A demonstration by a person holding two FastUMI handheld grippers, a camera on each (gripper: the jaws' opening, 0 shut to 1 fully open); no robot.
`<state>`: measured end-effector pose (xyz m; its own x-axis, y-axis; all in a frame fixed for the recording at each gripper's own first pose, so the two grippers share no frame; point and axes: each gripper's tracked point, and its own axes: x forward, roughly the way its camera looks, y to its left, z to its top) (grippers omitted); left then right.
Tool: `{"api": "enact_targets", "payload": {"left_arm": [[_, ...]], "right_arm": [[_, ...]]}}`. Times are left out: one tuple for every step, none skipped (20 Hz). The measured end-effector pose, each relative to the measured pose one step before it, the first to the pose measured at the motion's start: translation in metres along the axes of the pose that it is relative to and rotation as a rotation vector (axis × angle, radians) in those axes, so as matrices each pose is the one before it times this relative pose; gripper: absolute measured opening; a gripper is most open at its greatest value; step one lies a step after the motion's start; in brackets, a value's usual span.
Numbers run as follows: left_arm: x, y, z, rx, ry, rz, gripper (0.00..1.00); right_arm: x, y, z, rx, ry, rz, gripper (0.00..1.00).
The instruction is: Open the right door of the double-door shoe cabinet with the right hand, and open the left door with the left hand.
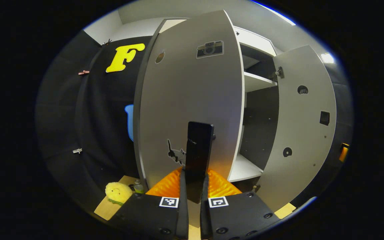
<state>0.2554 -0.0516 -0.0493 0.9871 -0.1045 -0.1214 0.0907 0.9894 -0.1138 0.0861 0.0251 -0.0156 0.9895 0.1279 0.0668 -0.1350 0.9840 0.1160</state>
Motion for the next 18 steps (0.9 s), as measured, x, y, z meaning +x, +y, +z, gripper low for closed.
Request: {"api": "enact_targets", "payload": {"left_arm": [[0.00015, 0.00101, 0.00048, -0.0012, -0.00008, -0.00416, 0.19], [0.00038, 0.00082, 0.0007, 0.00102, 0.00139, -0.00367, 0.19], [-0.00145, 0.00055, 0.00059, -0.00031, 0.00089, -0.00307, 0.18], [-0.00189, 0.00107, -0.0012, -0.00572, 0.00086, -0.00381, 0.19], [-0.0009, 0.00058, 0.00052, -0.00779, -0.00048, -0.00659, 0.18], [-0.00019, 0.00102, 0.00051, -0.00805, -0.00022, -0.00576, 0.18], [-0.00022, 0.00134, 0.00065, -0.00566, -0.00058, -0.00525, 0.18], [-0.0002, 0.00164, -0.00029, -0.00149, -0.0017, -0.00036, 0.18], [0.00032, 0.00106, 0.00096, 0.00005, -0.00085, 0.00166, 0.18], [0.0012, -0.00052, -0.00064, -0.00076, -0.00092, 0.0001, 0.15], [0.0003, 0.00057, -0.00028, -0.00351, -0.00067, -0.00043, 0.18], [-0.00075, 0.00175, 0.00049, -0.00593, -0.00152, -0.00043, 0.18], [-0.00152, 0.00075, 0.00085, -0.00602, -0.00349, -0.00326, 0.18], [-0.00073, -0.00006, -0.00018, -0.00339, -0.00137, -0.00705, 0.18], [-0.00124, 0.00049, 0.002, -0.00393, -0.00016, -0.00681, 0.18], [-0.00058, 0.00115, -0.00051, -0.0059, 0.00021, -0.00301, 0.18], [-0.00042, 0.00097, 0.00077, -0.00597, -0.0025, -0.00032, 0.18], [-0.00034, 0.00084, 0.00023, -0.00307, -0.00219, -0.00113, 0.18]], "right_arm": [[0.00147, 0.00131, 0.00096, 0.00715, -0.00268, 0.00078, 0.99], [0.00256, 0.0038, -0.00116, 0.00787, -0.00098, 0.00506, 0.99], [0.00259, 0.0081, -0.00257, 0.00597, -0.00037, 0.00506, 0.99], [-0.00041, 0.00737, -0.00156, 0.00284, 0.00205, 0.00531, 0.99], [-0.00208, 0.00896, -0.00095, 0.00021, 0.00152, 0.00697, 0.99], [0.00026, 0.01023, -0.00174, -0.00075, 0.00152, 0.00677, 0.99], [0.00002, 0.00925, -0.00176, -0.00198, 0.0026, 0.00855, 0.99], [-0.00052, 0.00777, -0.0002, -0.0022, 0.00033, 0.007, 0.99], [0.00192, 0.00813, -0.00058, -0.00199, -0.00135, 0.00703, 0.99], [0.00037, 0.00701, -0.00027, -0.00248, -0.00191, 0.00629, 0.99], [0.00042, 0.00601, -0.00049, -0.00324, -0.00053, 0.00557, 0.99], [0.00183, 0.00557, -0.00134, -0.00327, 0.00027, 0.00462, 0.99], [0.00031, 0.00387, -0.00023, -0.00203, -0.00101, 0.00241, 0.99], [0.00529, 0.00331, -0.00184, 0.00106, 0.00063, 0.00248, 0.99], [0.00169, 0.00288, -0.00076, 0.00272, 0.00083, 0.00366, 0.99], [0.00061, 0.00627, 0.00015, 0.00172, 0.00211, 0.00404, 0.99], [-0.00073, 0.00555, -0.00056, -0.00065, 0.00352, 0.00495, 0.99], [0.00098, 0.0047, -0.00192, -0.00318, 0.00099, 0.00379, 0.99]]}}
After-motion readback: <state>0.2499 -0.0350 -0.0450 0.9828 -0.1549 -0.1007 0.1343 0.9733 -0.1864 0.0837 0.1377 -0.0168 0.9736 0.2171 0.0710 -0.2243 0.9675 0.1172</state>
